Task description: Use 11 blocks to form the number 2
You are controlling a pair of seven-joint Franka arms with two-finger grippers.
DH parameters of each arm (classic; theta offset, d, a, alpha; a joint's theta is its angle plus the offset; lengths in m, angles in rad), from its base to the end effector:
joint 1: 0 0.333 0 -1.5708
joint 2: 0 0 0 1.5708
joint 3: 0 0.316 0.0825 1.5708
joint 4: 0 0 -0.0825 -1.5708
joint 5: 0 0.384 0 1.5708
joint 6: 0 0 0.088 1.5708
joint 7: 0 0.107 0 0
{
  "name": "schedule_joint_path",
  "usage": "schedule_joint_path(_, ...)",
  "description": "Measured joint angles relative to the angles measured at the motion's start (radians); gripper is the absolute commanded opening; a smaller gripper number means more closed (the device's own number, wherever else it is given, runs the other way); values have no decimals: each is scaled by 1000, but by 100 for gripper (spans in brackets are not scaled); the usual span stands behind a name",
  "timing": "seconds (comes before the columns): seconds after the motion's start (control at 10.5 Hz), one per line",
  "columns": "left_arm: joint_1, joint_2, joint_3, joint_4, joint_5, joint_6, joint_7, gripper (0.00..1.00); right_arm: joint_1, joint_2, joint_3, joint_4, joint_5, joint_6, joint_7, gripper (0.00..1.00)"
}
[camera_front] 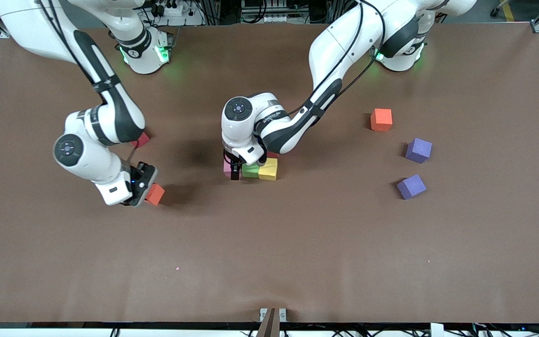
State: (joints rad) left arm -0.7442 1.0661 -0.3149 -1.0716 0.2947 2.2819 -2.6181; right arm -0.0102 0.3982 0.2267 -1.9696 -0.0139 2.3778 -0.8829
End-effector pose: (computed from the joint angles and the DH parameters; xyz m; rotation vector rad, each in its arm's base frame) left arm 0.4686 -0.6377 0.2047 2.0980 2.0929 -0.1022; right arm 0.6024 0.1267 0.2750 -2.6279 -1.5955 -0.0684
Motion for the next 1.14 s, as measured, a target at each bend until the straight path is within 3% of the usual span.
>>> schedule_joint_path(0.19,-3,-22,-4,10,0,-21,0,100,42,5,1,19,0,5,150,27)
schedule_joint_path(0.57,39,-116,-7,17,0,-150,13,100,65,23,0,64,7,2,385,19)
schedule_joint_path(0.95,344,-168,-159,-24,-3,-300,201,100,240,52,1,80,9,0,1040,20)
schedule_joint_path(1.14,453,-237,-174,-131,-3,-303,265,100,306,93,-5,126,9,0,1267,21)
